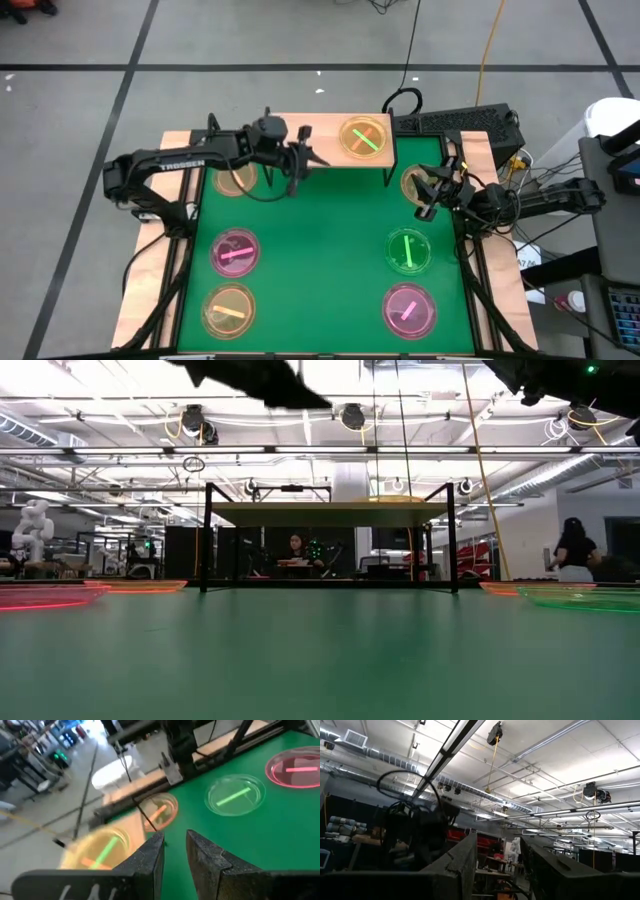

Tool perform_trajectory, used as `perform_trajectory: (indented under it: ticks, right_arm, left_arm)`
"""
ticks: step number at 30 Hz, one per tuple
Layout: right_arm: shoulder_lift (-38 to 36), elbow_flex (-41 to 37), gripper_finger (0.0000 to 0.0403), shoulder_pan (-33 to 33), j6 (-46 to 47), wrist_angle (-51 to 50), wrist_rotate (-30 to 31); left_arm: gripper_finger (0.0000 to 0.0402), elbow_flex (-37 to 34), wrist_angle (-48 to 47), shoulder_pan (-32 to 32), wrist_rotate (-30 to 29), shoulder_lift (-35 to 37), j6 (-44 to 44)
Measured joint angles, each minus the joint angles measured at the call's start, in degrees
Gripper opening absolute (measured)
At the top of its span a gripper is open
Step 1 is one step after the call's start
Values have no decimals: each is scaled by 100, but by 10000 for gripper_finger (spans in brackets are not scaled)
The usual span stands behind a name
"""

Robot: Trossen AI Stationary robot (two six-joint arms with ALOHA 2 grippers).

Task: Place and stack plates onto a shelf
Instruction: Stack the orange plate on top of the green plate on the shelf

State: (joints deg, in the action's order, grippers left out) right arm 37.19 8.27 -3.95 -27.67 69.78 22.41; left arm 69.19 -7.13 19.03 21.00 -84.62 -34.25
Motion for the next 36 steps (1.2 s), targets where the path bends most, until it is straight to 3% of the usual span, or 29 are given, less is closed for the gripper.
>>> perform_trajectory:
  ticks: [5,13,25,36]
  right_arm:
    - [0,0,132,0,-2,-4,1]
    - [0,0,132,0,4,-12,1]
    - [0,0,132,-2,597,2,-1]
    - [1,0,132,-2,598,-16,1]
  left_arm:
    - [88,-940,949,-41,0,2,557]
    - [88,-1964,3360,-245,23,102,1245]
    - [88,-2636,3457,-234,16,1133,1551]
    - [88,-2905,3413,-535,6,1087,2107]
